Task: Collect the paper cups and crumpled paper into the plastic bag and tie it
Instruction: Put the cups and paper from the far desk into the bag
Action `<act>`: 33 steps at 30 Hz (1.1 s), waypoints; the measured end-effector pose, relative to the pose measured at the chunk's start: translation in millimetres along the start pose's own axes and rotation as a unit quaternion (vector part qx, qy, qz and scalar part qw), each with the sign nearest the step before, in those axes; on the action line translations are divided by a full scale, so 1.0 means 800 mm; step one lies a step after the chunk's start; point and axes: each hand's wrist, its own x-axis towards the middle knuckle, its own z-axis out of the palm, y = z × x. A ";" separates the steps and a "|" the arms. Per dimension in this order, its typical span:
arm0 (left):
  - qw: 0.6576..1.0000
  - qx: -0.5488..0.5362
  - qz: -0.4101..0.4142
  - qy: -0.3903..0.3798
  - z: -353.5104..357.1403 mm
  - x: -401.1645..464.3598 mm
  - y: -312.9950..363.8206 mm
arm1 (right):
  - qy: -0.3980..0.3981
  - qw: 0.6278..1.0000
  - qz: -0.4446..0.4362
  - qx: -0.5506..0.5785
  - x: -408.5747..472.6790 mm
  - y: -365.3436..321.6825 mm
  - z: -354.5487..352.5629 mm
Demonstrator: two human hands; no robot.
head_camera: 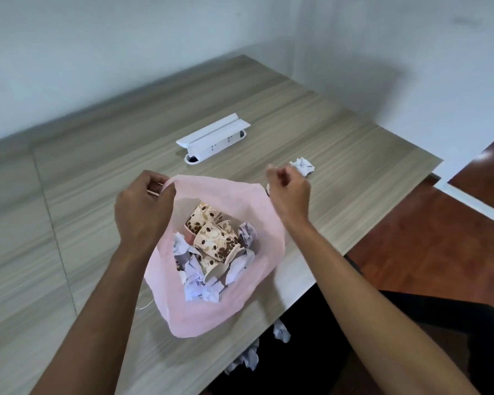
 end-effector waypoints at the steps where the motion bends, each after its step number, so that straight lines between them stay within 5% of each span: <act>1: 1.000 0.009 0.001 0.003 0.005 -0.003 0.002 | 0.021 0.999 0.027 -0.027 0.020 0.017 0.000; 4: 1.000 0.024 0.002 0.005 0.016 -0.013 0.006 | -0.074 0.981 0.119 -0.135 0.065 0.082 0.008; 9: 0.999 0.047 0.010 0.003 0.024 -0.015 0.006 | -0.253 0.926 0.108 -0.259 0.084 0.182 0.035; 21: 0.998 0.053 0.024 -0.007 0.023 0.000 -0.012 | -0.306 0.840 -0.066 -0.442 0.087 0.212 0.071; 28: 0.999 0.039 -0.004 0.004 0.026 0.009 -0.010 | -0.267 0.854 -0.059 -0.443 0.049 0.221 0.060; 33: 0.998 0.035 -0.042 0.016 0.017 0.008 -0.009 | -0.148 0.965 0.042 -0.211 0.033 0.177 0.032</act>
